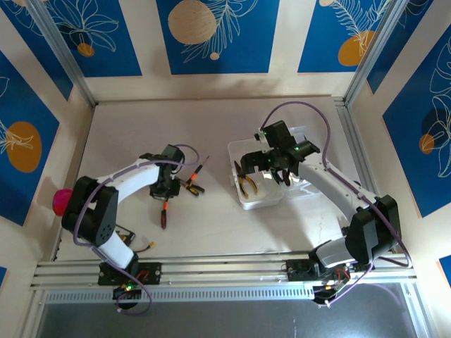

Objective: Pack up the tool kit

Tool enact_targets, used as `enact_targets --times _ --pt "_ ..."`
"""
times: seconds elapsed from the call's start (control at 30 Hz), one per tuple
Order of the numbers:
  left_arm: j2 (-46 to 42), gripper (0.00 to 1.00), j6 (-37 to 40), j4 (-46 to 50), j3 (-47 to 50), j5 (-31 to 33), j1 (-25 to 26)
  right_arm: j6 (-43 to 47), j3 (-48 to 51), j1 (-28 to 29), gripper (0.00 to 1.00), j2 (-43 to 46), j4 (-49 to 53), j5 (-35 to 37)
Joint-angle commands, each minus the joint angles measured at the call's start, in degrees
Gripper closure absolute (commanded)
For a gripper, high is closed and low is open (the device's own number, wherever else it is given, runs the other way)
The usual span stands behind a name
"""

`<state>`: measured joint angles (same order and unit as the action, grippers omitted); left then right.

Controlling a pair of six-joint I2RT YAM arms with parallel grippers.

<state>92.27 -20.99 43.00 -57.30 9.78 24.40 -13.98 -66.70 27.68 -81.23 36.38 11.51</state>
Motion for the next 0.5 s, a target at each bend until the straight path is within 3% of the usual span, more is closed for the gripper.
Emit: enact_targets --times 0.0,0.07,0.17,0.3,0.47 --pt "-3.8 1.00 2.4 5.3 -3.5 4.1 -1.2 0.4 0.9 -0.7 0.01 2.4 -1.5 -2.8" --pt "-5.0 1.00 2.2 5.2 -4.2 2.4 -1.4 0.3 1.1 -0.9 0.01 2.5 -2.0 -3.8" --pt "-7.5 1.00 0.8 1.9 -5.0 -5.4 -1.4 0.3 1.4 -1.0 0.01 2.9 -3.4 -7.3" --pt "-10.9 1.00 -4.4 -10.9 -5.1 -22.3 -1.0 -0.4 2.1 -0.7 0.01 3.1 -7.6 -16.9" --pt "-10.1 1.00 -11.7 -25.7 -8.6 -32.0 1.0 -5.0 4.4 0.4 0.01 3.3 -17.5 -27.0"
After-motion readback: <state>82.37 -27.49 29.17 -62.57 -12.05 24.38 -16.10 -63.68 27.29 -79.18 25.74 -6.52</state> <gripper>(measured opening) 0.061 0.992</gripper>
